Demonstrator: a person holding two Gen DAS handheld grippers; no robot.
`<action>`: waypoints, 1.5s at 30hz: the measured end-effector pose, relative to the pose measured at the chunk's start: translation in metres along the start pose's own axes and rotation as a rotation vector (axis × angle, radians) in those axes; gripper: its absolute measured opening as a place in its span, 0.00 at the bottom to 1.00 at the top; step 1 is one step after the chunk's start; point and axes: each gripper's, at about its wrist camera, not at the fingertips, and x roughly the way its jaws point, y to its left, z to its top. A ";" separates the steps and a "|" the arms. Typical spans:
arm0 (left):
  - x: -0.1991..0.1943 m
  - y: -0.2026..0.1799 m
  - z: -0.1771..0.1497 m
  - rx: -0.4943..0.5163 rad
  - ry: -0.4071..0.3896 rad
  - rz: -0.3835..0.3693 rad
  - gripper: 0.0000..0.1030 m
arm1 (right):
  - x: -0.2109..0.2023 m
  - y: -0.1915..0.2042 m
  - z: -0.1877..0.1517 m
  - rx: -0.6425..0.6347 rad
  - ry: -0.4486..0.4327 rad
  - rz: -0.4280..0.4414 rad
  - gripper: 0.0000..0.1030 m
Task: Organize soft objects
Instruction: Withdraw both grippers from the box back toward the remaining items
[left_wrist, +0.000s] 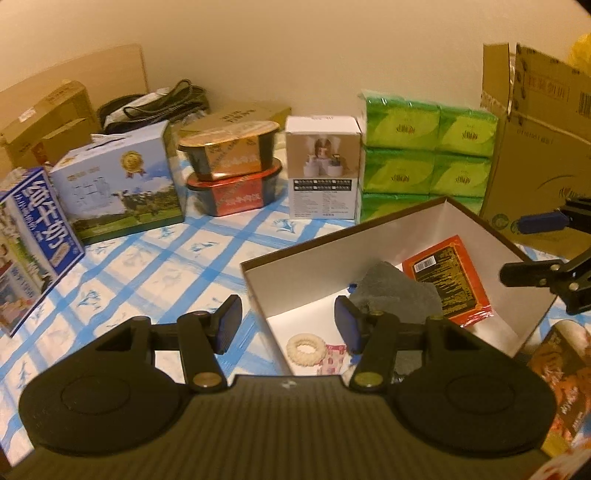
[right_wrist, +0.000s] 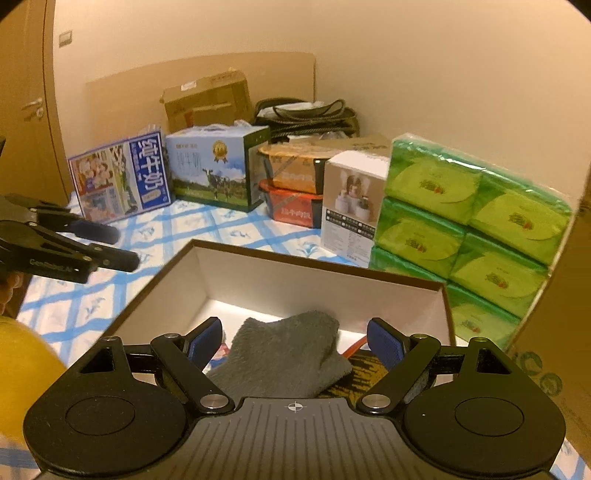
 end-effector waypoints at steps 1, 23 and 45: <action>-0.008 0.001 -0.001 -0.009 -0.004 0.002 0.51 | -0.007 0.001 -0.001 0.007 -0.001 -0.001 0.83; -0.200 -0.042 -0.101 -0.170 0.020 0.085 0.51 | -0.211 0.026 -0.085 0.227 -0.060 -0.013 0.83; -0.312 -0.143 -0.207 -0.299 0.009 0.128 0.51 | -0.315 0.081 -0.210 0.335 -0.005 0.021 0.83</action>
